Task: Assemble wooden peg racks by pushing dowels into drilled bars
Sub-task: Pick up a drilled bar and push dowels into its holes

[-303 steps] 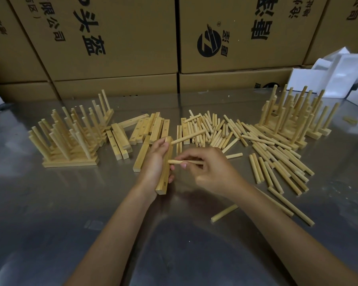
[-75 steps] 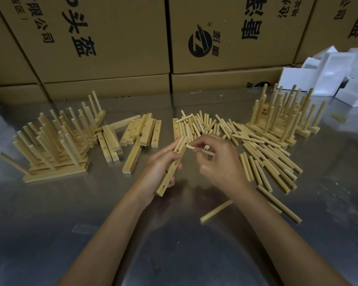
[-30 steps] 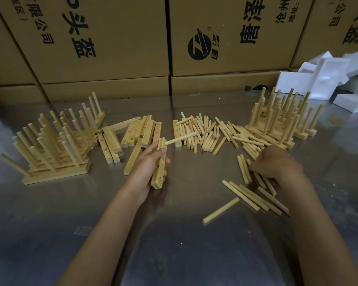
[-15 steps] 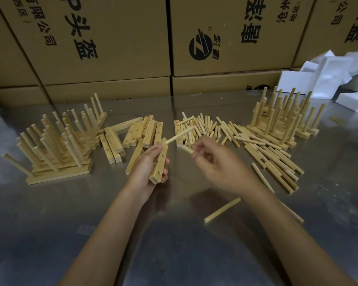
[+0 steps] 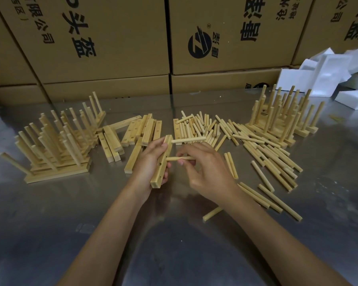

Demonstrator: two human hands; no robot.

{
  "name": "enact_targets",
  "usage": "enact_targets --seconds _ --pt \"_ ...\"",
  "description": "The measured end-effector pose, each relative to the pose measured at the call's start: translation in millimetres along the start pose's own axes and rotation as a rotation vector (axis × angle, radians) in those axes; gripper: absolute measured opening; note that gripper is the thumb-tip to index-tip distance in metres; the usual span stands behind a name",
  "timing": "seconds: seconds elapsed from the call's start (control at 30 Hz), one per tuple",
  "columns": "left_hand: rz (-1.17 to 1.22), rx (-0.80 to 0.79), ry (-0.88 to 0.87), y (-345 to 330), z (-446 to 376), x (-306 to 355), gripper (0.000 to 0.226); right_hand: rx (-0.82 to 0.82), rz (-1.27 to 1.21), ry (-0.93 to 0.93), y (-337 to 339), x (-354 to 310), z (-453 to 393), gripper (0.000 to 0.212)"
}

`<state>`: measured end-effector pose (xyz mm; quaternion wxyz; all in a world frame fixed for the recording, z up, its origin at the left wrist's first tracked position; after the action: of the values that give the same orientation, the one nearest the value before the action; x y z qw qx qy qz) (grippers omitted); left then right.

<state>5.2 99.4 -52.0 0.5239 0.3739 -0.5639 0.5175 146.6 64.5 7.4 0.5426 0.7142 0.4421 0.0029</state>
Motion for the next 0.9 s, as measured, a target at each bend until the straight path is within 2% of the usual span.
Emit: enact_targets --seconds 0.5,0.67,0.77,0.9 --pt "-0.229 -0.08 -0.088 -20 4 1 0.028 -0.029 -0.009 -0.041 6 3 0 0.005" --pt "-0.289 -0.078 -0.089 -20 6 2 0.03 -0.03 -0.091 -0.074 5 8 1 0.006" --pt "-0.267 -0.059 -0.091 -18 6 3 0.028 -0.024 -0.174 -0.118 2 14 3 0.006" --pt "-0.126 -0.028 -0.08 -14 4 5 0.024 -0.005 -0.255 -0.169 4 19 1 0.004"
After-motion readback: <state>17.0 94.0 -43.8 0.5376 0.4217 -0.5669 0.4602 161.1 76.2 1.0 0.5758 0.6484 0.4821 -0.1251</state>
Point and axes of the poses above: each hand's wrist, its own z-axis away from the middle knuckle, its own y-axis out of the back of the hand, x = y × z, the point moved 8 cm from there along -z, towards the middle knuckle, and after that the axes turned 14 degrees about -x, right-handed, at the moved point
